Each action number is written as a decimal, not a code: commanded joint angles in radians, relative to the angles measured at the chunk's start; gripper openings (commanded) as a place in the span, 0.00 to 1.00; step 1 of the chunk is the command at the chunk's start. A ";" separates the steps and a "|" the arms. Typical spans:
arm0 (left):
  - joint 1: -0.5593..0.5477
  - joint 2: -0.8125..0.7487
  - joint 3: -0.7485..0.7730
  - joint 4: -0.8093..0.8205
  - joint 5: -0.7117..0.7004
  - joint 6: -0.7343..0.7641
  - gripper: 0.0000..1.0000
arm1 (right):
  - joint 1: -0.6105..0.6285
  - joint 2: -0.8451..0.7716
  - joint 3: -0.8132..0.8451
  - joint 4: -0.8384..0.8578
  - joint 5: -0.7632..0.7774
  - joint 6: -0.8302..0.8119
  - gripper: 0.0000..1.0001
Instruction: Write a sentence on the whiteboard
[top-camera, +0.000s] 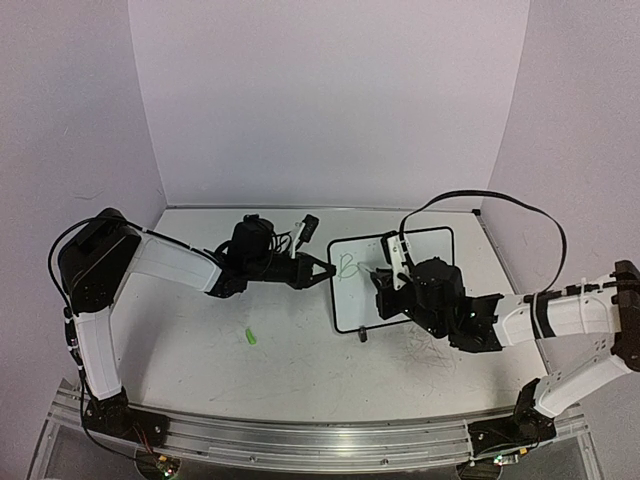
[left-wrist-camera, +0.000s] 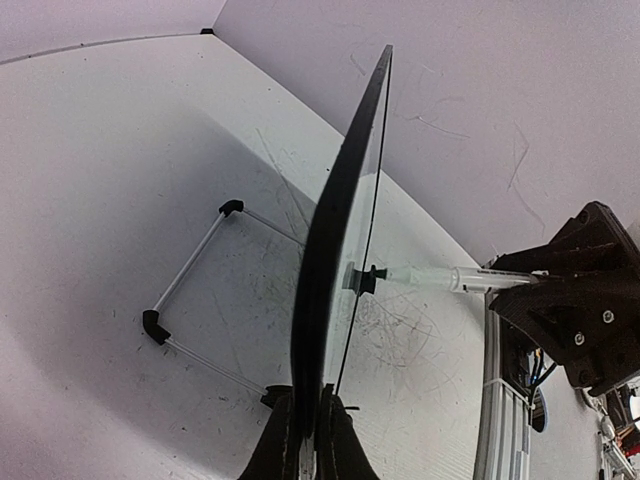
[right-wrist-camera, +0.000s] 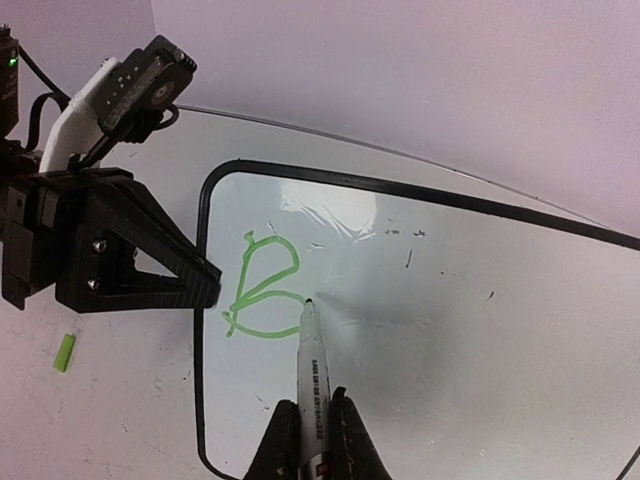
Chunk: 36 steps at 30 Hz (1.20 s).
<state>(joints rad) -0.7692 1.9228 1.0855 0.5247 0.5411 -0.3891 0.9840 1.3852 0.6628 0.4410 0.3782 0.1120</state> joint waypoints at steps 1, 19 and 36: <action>0.001 -0.036 -0.007 -0.028 -0.013 0.011 0.00 | -0.001 0.022 0.049 0.037 0.029 -0.012 0.00; 0.001 -0.038 -0.005 -0.028 -0.012 0.013 0.00 | -0.007 0.035 0.041 -0.022 0.095 0.030 0.00; 0.001 -0.039 -0.005 -0.028 -0.014 0.012 0.00 | -0.003 0.011 -0.019 -0.077 0.032 0.116 0.00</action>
<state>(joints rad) -0.7692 1.9224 1.0855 0.5240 0.5396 -0.3895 0.9825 1.4123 0.6645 0.3980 0.4197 0.1952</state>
